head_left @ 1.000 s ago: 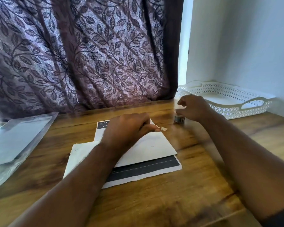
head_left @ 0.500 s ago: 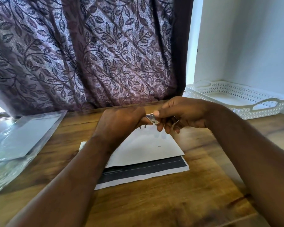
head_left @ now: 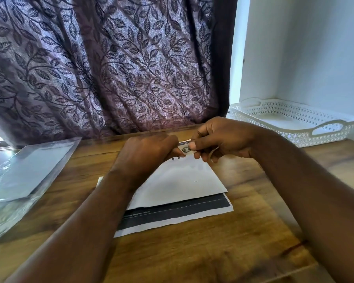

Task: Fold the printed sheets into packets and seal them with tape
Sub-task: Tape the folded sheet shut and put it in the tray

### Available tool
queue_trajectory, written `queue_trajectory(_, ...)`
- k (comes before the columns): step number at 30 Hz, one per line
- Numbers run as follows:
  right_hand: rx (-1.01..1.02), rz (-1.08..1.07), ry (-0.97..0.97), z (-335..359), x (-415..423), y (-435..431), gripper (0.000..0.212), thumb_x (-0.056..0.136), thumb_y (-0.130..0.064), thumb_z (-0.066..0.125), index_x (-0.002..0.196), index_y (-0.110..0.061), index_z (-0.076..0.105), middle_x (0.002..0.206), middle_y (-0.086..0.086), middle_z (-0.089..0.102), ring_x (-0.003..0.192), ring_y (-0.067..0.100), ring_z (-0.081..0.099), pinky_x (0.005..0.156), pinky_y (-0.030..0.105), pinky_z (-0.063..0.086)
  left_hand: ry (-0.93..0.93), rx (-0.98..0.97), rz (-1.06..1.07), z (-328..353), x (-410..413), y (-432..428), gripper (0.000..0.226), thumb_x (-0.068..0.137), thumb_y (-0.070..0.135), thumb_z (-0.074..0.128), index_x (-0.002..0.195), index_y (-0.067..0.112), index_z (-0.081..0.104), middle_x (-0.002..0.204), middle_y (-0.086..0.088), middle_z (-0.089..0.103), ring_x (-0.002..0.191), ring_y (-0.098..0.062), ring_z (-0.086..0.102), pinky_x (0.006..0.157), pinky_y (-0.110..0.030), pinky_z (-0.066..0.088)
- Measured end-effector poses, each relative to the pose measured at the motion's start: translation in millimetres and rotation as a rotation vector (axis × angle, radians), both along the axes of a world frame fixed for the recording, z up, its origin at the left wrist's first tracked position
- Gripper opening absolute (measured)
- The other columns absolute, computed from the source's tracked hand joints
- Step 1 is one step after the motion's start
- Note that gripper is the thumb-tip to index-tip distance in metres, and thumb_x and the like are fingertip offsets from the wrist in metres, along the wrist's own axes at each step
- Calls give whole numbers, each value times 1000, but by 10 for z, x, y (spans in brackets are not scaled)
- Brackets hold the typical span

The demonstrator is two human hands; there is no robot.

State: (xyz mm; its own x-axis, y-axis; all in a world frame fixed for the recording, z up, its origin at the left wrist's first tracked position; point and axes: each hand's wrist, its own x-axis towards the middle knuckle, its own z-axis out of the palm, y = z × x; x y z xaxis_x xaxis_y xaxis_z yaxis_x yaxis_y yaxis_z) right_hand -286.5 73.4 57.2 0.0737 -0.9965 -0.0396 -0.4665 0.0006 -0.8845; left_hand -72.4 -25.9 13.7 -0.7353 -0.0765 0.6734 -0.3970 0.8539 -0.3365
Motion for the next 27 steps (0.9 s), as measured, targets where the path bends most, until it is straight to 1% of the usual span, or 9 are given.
queue_trajectory(3, -18, -74, 29, -24, -11, -19, 15, 93, -16, 70, 97, -1, 71, 81, 9, 75, 67, 14, 67, 58, 25, 53, -82, 99, 55, -29, -28, -49, 39, 98, 55, 33, 96, 26, 58, 83, 5, 63, 69, -22, 58, 54, -39, 51)
queue_trajectory(5, -11, -147, 69, -52, -33, -46, 16, 94, -15, 69, 97, 1, 71, 80, 10, 75, 67, 15, 67, 56, 26, 54, -62, 226, 79, -72, -52, -95, 21, 97, 45, 50, 99, 27, 61, 90, 6, 67, 78, -22, 61, 63, -39, 52)
queue_trajectory(6, 1, -186, 91, -70, -46, -63, 16, 94, -15, 69, 96, 1, 71, 80, 12, 75, 67, 16, 67, 55, 26, 54, -41, 287, 76, -99, -61, -117, 17, 96, 41, 56, 100, 27, 64, 92, 6, 68, 81, -21, 61, 67, -39, 52)
queue_trajectory(8, 30, -261, 136, -116, -67, -103, 18, 93, -15, 70, 96, 2, 72, 80, 13, 75, 62, 16, 66, 52, 26, 54, -10, 374, 59, -162, -88, -147, 19, 95, 41, 58, 97, 25, 69, 91, 6, 68, 82, -18, 60, 71, -37, 51)
queue_trajectory(11, 64, -363, 206, -202, -86, -149, 14, 92, -15, 70, 89, -1, 71, 68, 9, 70, 51, 15, 61, 47, 23, 50, -4, 452, 60, -246, -175, -129, 16, 93, 40, 63, 94, 25, 70, 89, 6, 62, 82, -16, 55, 74, -36, 48)
queue_trajectory(15, 135, -409, 337, -299, -42, -203, 20, 90, -17, 69, 89, 2, 73, 75, 11, 69, 59, 21, 60, 51, 25, 49, -90, 570, 123, -285, -271, -52, 23, 91, 44, 66, 107, 27, 68, 95, 8, 53, 90, -14, 51, 78, -33, 45)
queue_trajectory(17, 149, -420, 365, -318, -30, -226, 21, 89, -20, 72, 87, 1, 73, 75, 12, 70, 61, 22, 59, 51, 25, 49, -134, 589, 146, -288, -286, -33, 27, 92, 46, 64, 112, 27, 67, 99, 8, 53, 90, -12, 50, 78, -30, 41)
queue_trajectory(19, 158, -424, 372, -325, -28, -247, 21, 88, -22, 74, 83, -1, 72, 73, 11, 69, 58, 21, 57, 49, 25, 47, -146, 590, 154, -292, -286, -27, 29, 93, 47, 63, 114, 27, 66, 101, 8, 55, 90, -11, 49, 76, -28, 39)
queue_trajectory(27, 174, -435, 459, -352, 13, -296, 29, 88, -28, 76, 70, -8, 65, 60, 5, 58, 49, 17, 48, 49, 25, 41, -168, 631, 157, -321, -328, -12, 28, 95, 42, 61, 121, 30, 63, 108, 8, 57, 90, -9, 46, 76, -26, 37)
